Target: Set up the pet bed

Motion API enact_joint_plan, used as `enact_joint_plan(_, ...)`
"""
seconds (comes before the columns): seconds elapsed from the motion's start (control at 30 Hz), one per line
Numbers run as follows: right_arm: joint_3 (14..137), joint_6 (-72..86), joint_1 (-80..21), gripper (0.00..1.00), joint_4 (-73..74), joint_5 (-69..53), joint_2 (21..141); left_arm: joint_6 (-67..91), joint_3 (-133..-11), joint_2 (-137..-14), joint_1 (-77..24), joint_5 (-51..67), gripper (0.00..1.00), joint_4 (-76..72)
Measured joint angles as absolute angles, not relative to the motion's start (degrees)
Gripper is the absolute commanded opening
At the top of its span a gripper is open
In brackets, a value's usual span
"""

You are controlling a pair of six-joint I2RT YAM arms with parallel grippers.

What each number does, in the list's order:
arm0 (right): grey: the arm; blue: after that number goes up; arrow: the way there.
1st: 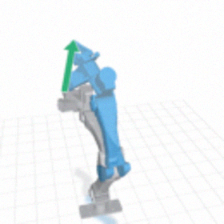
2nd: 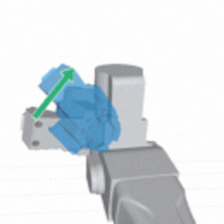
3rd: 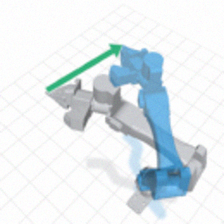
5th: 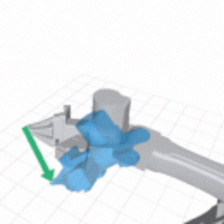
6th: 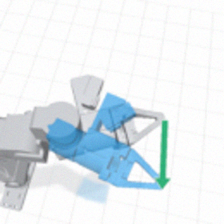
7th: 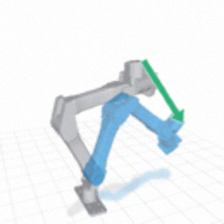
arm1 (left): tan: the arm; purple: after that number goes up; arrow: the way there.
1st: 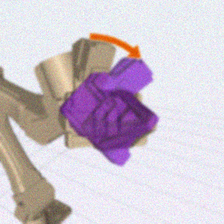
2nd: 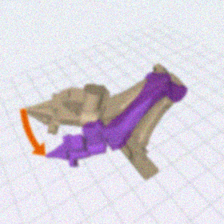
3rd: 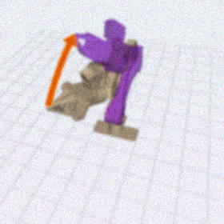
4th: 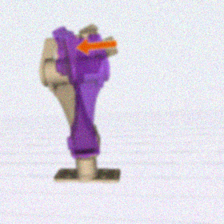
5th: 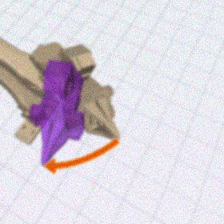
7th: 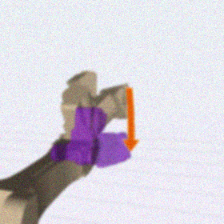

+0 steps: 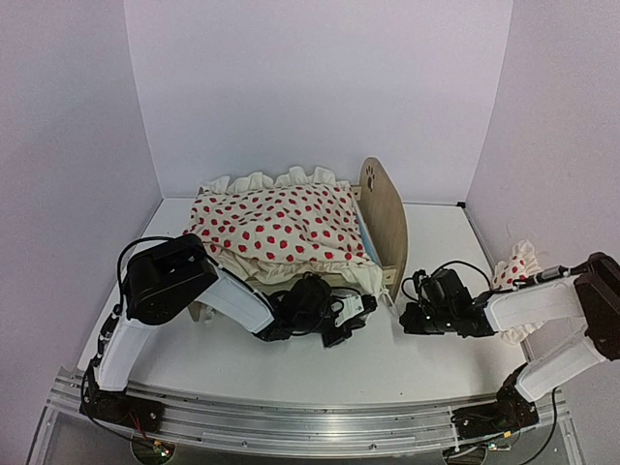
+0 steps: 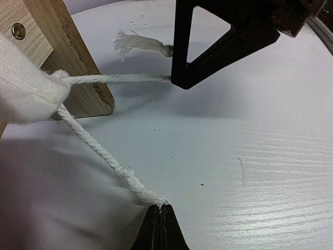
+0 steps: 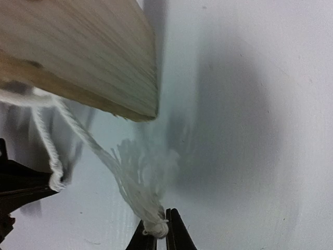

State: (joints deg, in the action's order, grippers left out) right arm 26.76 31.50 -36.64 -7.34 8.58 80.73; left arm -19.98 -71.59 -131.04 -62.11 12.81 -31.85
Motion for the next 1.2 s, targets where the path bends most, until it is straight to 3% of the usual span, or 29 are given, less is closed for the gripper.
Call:
enact_joint_plan(0.23,26.57,37.69,-36.33,0.00,-9.76,9.12,85.01,-21.08,-71.54,-130.36,-62.24,13.96,0.00,-30.07)
enact_joint_plan(0.3,26.59,38.84,-36.13,0.02,-10.77,9.17,85.49,-21.18,-71.22,-130.03,-62.33,14.06,0.00,-29.66)
enact_joint_plan(0.37,26.59,39.60,-35.84,0.11,-11.37,9.15,85.79,-21.24,-70.60,-129.50,-62.43,14.21,0.01,-29.48)
enact_joint_plan(0.53,26.92,41.26,-35.03,0.31,-11.91,8.99,85.67,-21.87,-70.24,-128.82,-62.68,14.41,0.18,-28.20)
enact_joint_plan(0.73,27.02,42.01,-35.00,0.41,-1.62,11.38,77.94,-21.64,-68.32,-124.13,-63.03,18.42,0.43,-19.38)
enact_joint_plan(0.83,27.97,41.82,-35.00,0.47,6.30,13.75,71.17,-20.91,-64.43,-119.21,-63.36,20.39,0.50,-13.89)
enact_joint_plan(1.0,34.41,38.72,-35.00,0.57,18.06,16.17,62.81,-21.68,-59.58,-109.24,-63.69,22.63,0.53,-4.64)
enact_joint_plan(1.13,43.94,34.76,-35.18,0.55,25.38,16.33,61.29,-24.04,-55.73,-97.26,-63.70,23.41,0.57,3.69)
enact_joint_plan(1.2,49.17,32.96,-36.27,0.55,27.62,16.45,61.54,-24.85,-53.72,-90.45,-63.66,22.51,0.65,7.49)
